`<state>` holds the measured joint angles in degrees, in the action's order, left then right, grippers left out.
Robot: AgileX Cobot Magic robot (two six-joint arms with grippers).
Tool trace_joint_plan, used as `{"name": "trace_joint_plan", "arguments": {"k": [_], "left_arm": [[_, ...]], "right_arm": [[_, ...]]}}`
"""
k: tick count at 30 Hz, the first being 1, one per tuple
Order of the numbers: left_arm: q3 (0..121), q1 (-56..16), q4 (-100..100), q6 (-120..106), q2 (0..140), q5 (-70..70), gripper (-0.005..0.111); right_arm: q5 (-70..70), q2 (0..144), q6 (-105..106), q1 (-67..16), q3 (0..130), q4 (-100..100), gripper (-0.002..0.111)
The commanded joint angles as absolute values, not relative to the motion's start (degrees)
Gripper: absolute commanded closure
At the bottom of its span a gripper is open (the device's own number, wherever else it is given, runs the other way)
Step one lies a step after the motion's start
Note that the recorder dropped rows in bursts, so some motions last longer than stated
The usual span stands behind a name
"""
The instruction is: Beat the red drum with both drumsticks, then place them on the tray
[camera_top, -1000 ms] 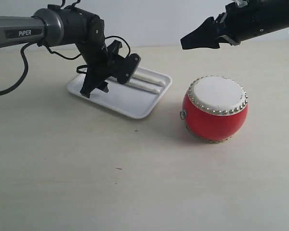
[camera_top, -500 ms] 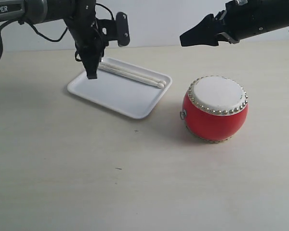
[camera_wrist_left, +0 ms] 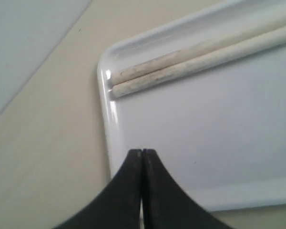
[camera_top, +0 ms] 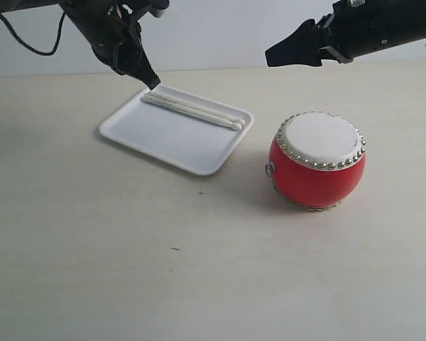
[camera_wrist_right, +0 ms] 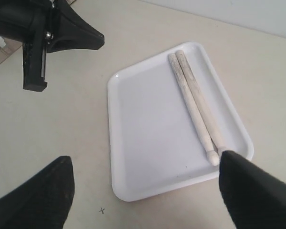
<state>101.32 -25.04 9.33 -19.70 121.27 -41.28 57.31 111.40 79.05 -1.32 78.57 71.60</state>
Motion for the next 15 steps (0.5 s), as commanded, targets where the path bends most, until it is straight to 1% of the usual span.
{"name": "trace_joint_plan", "arguments": {"k": [1, 5, 10, 12, 15], "left_arm": [[89.9, -23.2, 2.2, -18.8, 115.8, -27.0, 0.107], [76.0, -21.8, -3.2, -18.6, 109.7, -9.3, 0.107], [61.3, -21.2, -8.9, -14.5, 101.4, 9.3, 0.107], [56.9, -21.2, -9.3, -11.0, 98.0, 13.6, 0.107], [51.3, -21.3, -9.3, -7.8, 92.1, 15.2, 0.107]], "right_arm": [[56.8, 110.6, 79.3, -1.3, 78.8, 72.4, 0.030], [56.8, 110.6, 79.3, -1.3, 78.8, 73.4, 0.030], [56.8, 110.6, 79.3, -1.3, 78.8, 73.9, 0.030], [56.8, 110.6, 79.3, -1.3, 78.8, 73.9, 0.030], [56.8, 110.6, 79.3, -1.3, 78.8, 74.0, 0.030]]}}
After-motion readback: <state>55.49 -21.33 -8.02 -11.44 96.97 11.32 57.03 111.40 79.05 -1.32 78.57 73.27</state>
